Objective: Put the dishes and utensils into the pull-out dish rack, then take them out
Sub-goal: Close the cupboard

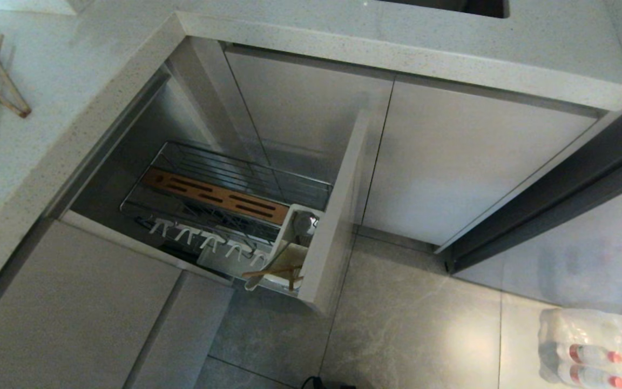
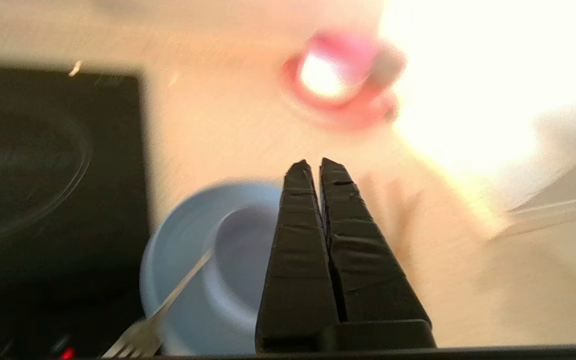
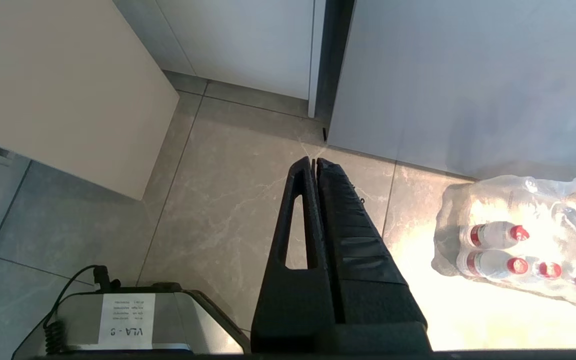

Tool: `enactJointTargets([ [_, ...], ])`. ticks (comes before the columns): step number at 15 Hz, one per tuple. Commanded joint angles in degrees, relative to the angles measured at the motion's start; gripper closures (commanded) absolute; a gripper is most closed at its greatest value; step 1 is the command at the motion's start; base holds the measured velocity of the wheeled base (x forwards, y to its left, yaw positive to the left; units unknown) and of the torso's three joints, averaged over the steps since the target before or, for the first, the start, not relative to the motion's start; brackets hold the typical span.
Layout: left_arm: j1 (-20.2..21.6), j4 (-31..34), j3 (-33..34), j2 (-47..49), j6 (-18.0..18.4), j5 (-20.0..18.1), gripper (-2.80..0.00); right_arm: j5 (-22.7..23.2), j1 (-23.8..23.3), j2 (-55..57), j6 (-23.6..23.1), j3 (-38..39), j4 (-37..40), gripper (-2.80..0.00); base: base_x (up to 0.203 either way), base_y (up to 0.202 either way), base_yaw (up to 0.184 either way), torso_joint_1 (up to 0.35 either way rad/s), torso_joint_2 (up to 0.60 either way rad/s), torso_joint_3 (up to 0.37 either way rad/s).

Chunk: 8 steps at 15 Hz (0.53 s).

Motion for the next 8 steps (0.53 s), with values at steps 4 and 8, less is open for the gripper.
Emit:
enactJointTargets([
  [4, -5.4, 0.0, -11.2, -1.3, 1.1, -0.1, 0.00, 0.0, 0.0, 0.1, 0.0, 0.0, 0.0, 0.00, 0.000, 0.000, 0.000, 0.000, 0.00, 0.000],
  [8, -18.7, 0.1, -19.4, -2.1, 7.0, -1.1, 0.00, 0.0, 0.0, 0.0, 0.0, 0.0, 0.0, 0.00, 0.000, 0.000, 0.000, 0.000, 0.00, 0.000],
])
